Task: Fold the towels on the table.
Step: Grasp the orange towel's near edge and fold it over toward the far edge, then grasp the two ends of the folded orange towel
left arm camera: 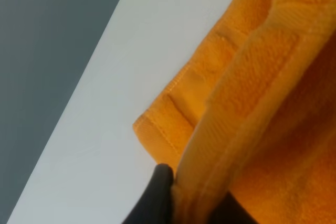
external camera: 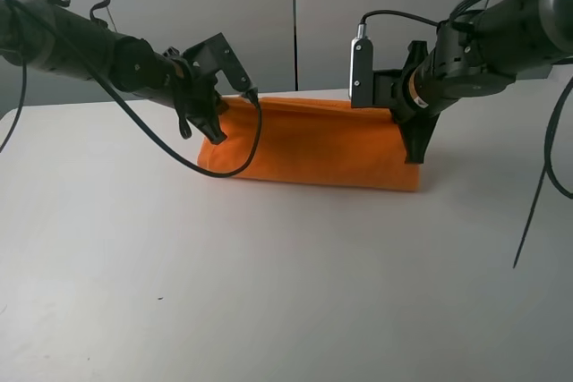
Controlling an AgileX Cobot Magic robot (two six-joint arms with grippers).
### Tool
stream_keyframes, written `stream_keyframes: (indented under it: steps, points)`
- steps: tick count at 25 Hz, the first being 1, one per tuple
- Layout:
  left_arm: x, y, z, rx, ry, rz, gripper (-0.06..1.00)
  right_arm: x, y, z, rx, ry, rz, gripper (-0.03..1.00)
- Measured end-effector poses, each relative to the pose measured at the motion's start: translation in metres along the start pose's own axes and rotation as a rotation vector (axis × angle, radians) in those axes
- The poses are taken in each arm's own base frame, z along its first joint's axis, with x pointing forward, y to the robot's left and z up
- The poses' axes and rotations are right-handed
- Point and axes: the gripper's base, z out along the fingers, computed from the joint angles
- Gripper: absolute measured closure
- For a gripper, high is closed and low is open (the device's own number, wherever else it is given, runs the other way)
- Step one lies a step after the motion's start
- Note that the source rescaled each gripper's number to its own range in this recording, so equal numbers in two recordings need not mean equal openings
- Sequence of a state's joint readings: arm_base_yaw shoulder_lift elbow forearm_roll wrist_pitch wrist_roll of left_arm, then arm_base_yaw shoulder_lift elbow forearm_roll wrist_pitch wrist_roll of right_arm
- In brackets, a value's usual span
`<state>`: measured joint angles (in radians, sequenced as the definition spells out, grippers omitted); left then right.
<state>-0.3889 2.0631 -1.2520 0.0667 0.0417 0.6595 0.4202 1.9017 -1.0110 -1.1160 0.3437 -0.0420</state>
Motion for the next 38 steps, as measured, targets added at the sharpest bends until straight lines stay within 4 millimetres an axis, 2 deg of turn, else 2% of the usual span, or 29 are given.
stream_keyframes:
  steps: [6,16,18,20,22,23,25,28,29,31,33,35,38]
  points:
    - [0.008,-0.006,0.014,0.008,0.007,-0.01,0.94,0.0,0.013,0.018,-0.052,0.019,-0.016,0.97]
    - [0.01,-0.004,0.018,-0.018,-0.018,-0.017,0.94,-0.001,0.017,0.023,-0.06,0.013,-0.039,0.97]
    - [0.01,-0.004,0.018,-0.019,-0.018,-0.019,0.94,-0.001,0.017,0.023,-0.059,0.013,-0.04,0.94]
    - [0.01,-0.004,0.018,-0.019,-0.018,-0.019,0.92,-0.001,0.017,0.023,-0.059,0.016,-0.04,0.86]
    - [0.011,-0.002,0.018,-0.021,-0.016,-0.03,0.82,0.001,0.017,0.023,-0.059,0.036,-0.039,0.74]
    - [0.012,-0.001,0.018,-0.023,-0.014,-0.04,0.73,0.002,0.017,0.024,-0.06,0.048,-0.037,0.65]
    - [0.013,0.0,0.018,-0.025,-0.012,-0.052,0.52,0.005,0.017,0.024,-0.06,0.07,-0.032,0.49]
    - [0.015,0.003,0.017,-0.03,-0.01,-0.063,0.08,0.006,0.013,0.021,-0.039,0.076,-0.031,0.28]
    - [0.015,0.003,0.017,-0.031,-0.012,-0.063,0.01,0.007,0.01,0.019,-0.025,0.073,-0.024,0.23]
    - [0.015,0.003,0.017,-0.031,-0.012,-0.063,-0.04,0.007,0.005,0.014,-0.004,0.071,0.018,0.17]
    - [0.015,0.003,0.017,-0.03,-0.009,-0.068,-0.05,0.007,0.0,0.008,0.018,0.062,0.081,0.15]
    - [0.013,0.005,0.013,-0.025,-0.003,-0.094,-0.05,0.008,-0.004,0.001,0.041,0.061,0.2,0.14]
    - [0.01,0.008,0.003,-0.012,0.018,-0.182,-0.05,0.012,-0.012,-0.011,0.077,0.074,0.478,0.14]
